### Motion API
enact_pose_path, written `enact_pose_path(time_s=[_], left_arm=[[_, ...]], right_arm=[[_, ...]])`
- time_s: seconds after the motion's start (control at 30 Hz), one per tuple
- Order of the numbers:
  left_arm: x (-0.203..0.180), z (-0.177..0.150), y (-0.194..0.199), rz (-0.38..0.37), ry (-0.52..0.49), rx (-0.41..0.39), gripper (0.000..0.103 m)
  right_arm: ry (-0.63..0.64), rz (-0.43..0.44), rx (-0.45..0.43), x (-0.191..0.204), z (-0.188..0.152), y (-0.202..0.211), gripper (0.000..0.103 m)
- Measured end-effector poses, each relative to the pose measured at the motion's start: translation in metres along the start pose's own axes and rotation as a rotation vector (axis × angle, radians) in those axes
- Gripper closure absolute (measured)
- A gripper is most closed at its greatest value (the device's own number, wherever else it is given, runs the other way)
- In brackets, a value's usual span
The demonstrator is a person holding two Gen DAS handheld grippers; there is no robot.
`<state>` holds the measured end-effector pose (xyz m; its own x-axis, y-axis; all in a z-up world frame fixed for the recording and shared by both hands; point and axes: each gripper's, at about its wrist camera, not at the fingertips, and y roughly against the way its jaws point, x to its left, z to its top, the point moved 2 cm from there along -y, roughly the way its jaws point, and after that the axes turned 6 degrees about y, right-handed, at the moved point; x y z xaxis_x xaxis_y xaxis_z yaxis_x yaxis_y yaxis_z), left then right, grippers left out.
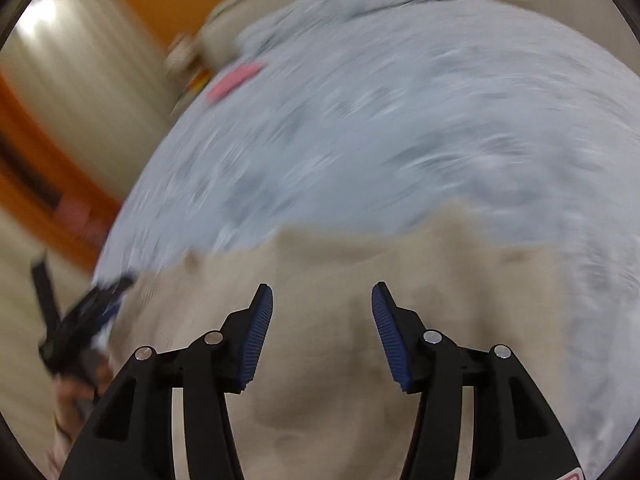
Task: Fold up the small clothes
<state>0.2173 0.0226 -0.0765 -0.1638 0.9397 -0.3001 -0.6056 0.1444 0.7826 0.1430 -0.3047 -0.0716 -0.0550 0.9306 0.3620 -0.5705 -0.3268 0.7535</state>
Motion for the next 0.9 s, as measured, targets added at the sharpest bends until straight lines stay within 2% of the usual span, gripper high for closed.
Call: enact_pose_path(time_s=[0.07, 0.13, 0.17, 0.2, 0.23, 0.27, 0.3, 0.33, 0.43, 0.5, 0.53, 0.57, 0.6, 0.63, 0.7, 0.77, 0.8, 0.83, 0.9], left_arm=[[0.003, 0.002, 0.003, 0.015, 0.014, -0.022, 0.016], [0.011, 0.006, 0.007, 0.041, 0.041, -0.051, 0.016], [0.016, 0.008, 0.009, 0.054, 0.062, -0.058, 0.016], [0.019, 0.009, 0.009, 0.059, 0.078, -0.061, 0.016], [0.025, 0.011, 0.010, 0.065, 0.108, -0.063, 0.016], [0.030, 0.013, 0.011, 0.067, 0.132, -0.065, 0.016], [0.036, 0.015, 0.012, 0.069, 0.167, -0.069, 0.016], [0.040, 0.017, 0.013, 0.066, 0.191, -0.072, 0.016], [0.050, 0.021, 0.019, 0.067, 0.243, -0.102, 0.016], [0.052, 0.022, 0.020, 0.069, 0.248, -0.111, 0.016], [0.053, 0.022, 0.019, 0.073, 0.247, -0.107, 0.016], [0.054, 0.023, 0.017, 0.073, 0.247, -0.098, 0.016], [0.056, 0.023, 0.014, 0.070, 0.252, -0.087, 0.016], [0.059, 0.022, 0.012, 0.068, 0.262, -0.078, 0.016], [0.066, 0.022, 0.009, 0.036, 0.302, -0.055, 0.016], [0.080, 0.024, 0.013, -0.068, 0.382, -0.009, 0.016], [0.091, 0.024, 0.020, -0.161, 0.436, 0.028, 0.016], [0.099, 0.022, 0.026, -0.216, 0.459, 0.051, 0.016], [0.116, 0.017, 0.047, -0.290, 0.465, 0.102, 0.016]], right_arm=[[0.133, 0.010, 0.049, 0.034, 0.001, -0.021, 0.050], [0.226, 0.021, 0.099, 0.055, -0.002, -0.040, 0.037], [0.251, 0.015, 0.122, 0.063, -0.005, -0.049, 0.036], [0.287, 0.000, 0.156, 0.068, -0.010, -0.063, 0.039], [0.317, -0.005, 0.165, 0.072, -0.013, -0.071, 0.045], [0.344, 0.006, 0.160, 0.077, -0.013, -0.075, 0.060], [0.341, 0.025, 0.164, 0.077, -0.010, -0.075, 0.091], [0.322, 0.029, 0.168, 0.078, -0.002, -0.076, 0.095], [0.331, 0.020, 0.104, 0.090, 0.019, -0.070, 0.099], [0.316, 0.029, 0.075, 0.097, 0.028, -0.072, 0.099], [0.304, 0.008, 0.107, 0.094, 0.027, -0.086, 0.098], [0.310, -0.025, 0.179, 0.088, 0.022, -0.105, 0.098], [0.304, -0.028, 0.176, 0.086, 0.020, -0.109, 0.098], [0.277, -0.020, 0.147, 0.085, 0.020, -0.104, 0.098], [0.214, -0.023, 0.126, 0.079, 0.021, -0.077, 0.090], [0.174, -0.032, 0.063, 0.069, 0.015, -0.039, 0.084], [0.152, -0.044, 0.040, 0.058, 0.007, -0.014, 0.081], [0.123, -0.067, 0.031, 0.043, -0.005, 0.011, 0.079], [0.076, -0.095, 0.034, 0.017, -0.025, 0.044, 0.062]])
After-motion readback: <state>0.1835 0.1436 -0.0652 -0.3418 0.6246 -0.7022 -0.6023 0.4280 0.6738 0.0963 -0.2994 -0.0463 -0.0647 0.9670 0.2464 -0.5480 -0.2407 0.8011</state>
